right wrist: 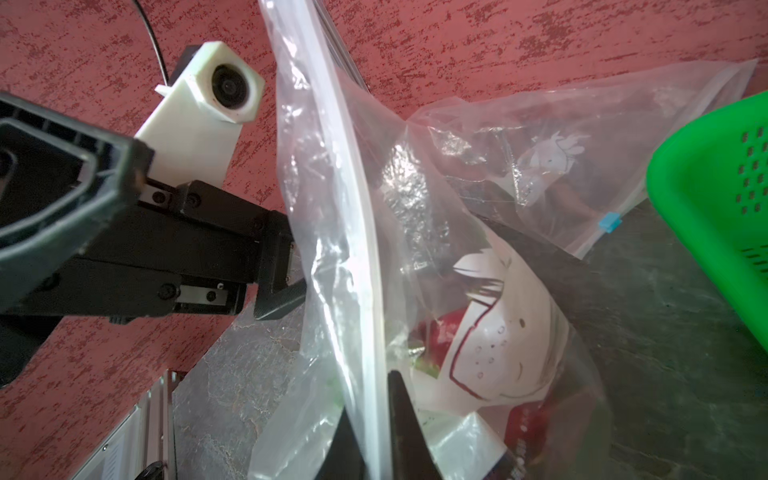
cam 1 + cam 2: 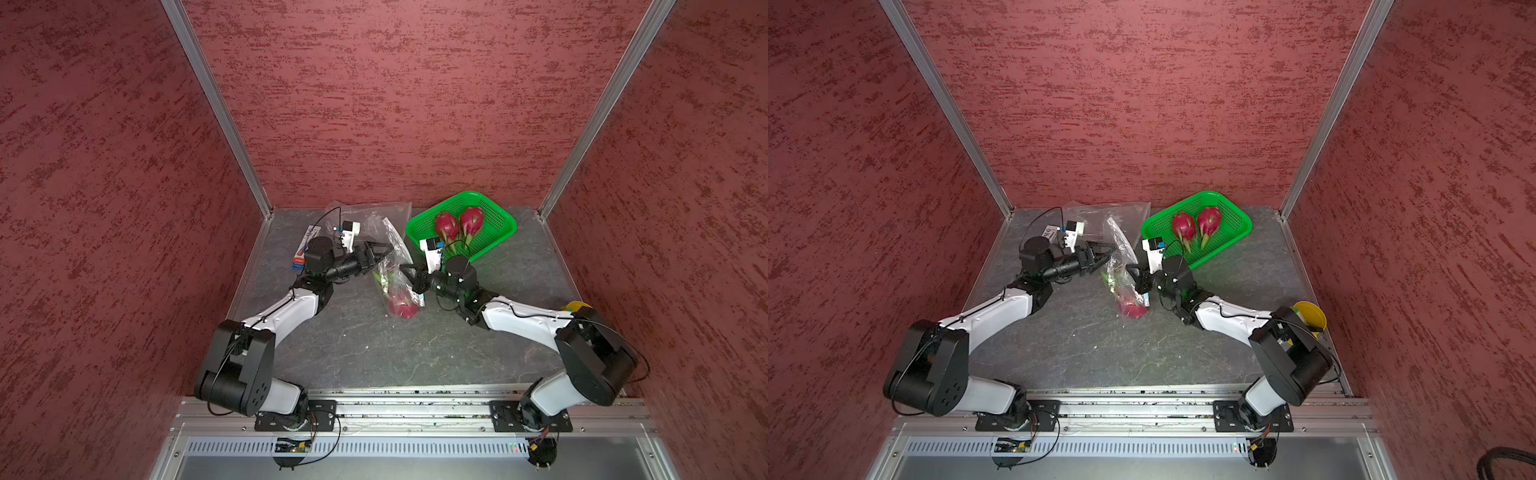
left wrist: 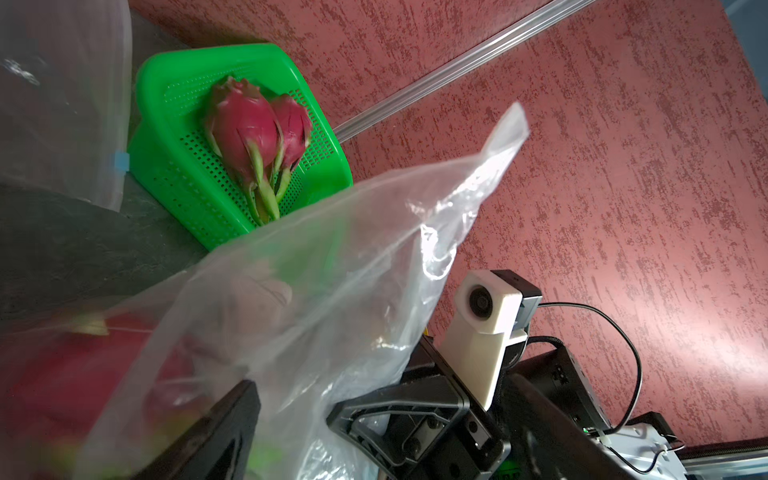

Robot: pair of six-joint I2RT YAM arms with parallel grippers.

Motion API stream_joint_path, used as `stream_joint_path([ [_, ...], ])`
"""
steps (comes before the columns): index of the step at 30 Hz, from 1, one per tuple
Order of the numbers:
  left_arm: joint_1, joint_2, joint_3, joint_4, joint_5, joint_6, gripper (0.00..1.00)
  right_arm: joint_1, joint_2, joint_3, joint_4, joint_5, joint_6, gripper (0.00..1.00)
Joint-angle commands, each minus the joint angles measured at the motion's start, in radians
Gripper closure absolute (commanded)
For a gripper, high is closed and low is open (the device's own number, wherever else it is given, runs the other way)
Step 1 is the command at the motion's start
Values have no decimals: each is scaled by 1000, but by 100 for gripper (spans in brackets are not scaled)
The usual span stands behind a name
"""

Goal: Open the zip-top bag and take out the dragon fruit
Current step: Open the zipper of the food storage bag at the center of the board.

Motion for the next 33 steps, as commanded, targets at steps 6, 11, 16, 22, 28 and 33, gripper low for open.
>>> stream_joint_path([
  [6,-13,37,44,-15,29,41,30,36,10,54,-22,3,-30,90],
  [11,11,19,35,-18,25,47,83,37,-20,54,-43,-1,-35,88],
  [16,50,-20,9,-37,25,68,100,32,-90,63,-69,-34,-68,69],
  [22,97,-42,-19,-9,82,76,100,-12,-156,110,-119,-75,-98,55],
  [28,118,-9,-24,129,200,47,96,-50,-109,125,-77,-6,-114,55],
  [33,116,26,-32,208,229,12,93,-50,43,180,-60,-87,-93,56],
])
